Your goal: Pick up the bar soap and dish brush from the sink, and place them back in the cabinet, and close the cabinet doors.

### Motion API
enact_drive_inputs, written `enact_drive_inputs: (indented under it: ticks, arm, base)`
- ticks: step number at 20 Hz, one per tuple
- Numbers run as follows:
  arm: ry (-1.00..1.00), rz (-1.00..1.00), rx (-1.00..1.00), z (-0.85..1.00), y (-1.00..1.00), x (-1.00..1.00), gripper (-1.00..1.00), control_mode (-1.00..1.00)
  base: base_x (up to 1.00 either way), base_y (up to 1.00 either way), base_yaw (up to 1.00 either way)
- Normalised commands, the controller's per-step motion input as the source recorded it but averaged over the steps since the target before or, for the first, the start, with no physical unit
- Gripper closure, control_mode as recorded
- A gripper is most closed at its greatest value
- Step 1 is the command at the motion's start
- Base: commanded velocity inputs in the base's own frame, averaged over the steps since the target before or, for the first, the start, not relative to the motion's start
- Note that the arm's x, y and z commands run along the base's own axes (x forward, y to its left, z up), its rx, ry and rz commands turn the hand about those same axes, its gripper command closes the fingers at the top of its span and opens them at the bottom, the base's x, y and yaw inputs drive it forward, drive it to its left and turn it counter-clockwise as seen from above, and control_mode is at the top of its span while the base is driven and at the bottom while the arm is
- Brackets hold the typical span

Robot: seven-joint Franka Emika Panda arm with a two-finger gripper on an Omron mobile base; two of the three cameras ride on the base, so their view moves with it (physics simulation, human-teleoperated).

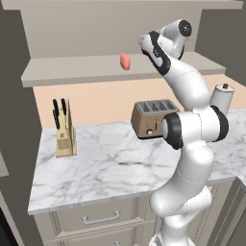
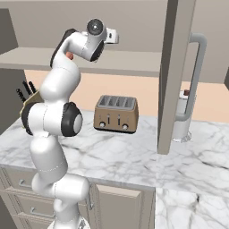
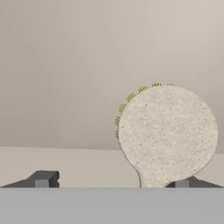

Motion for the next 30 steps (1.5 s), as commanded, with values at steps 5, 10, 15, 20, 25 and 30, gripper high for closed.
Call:
enact_drive_inputs:
  ticks: [5,10,15,20,25,30]
  arm:
    - [0.0,0.0,0.0,0.0,0.0,0.0,-1.0,-1.0]
    - [-0.04,0.0,-0.05,-0.1,0.0,0.0,-1.0,-1.0]
    - [-0.09,0.0,-0.1,-0.17,0.0,0.0,-1.0,-1.0]
    - [-0.09,-0.01,-0.09,-0.1,0.0,0.0,-1.0,-1.0]
    - [0.0,-0.04,0.0,0.0,0.0,-0.13,-1.0,-1.0]
    - [0.0,-0.05,0.0,0.0,0.0,-0.18,-1.0,-1.0]
  base:
    - [0.0,0.0,0.0]
    - [0.0,0.0,0.0]
    - [0.0,0.0,0.0]
    - [0.0,0.0,0.0]
    - [0.0,0.0,0.0]
    - [0.0,0.0,0.0]
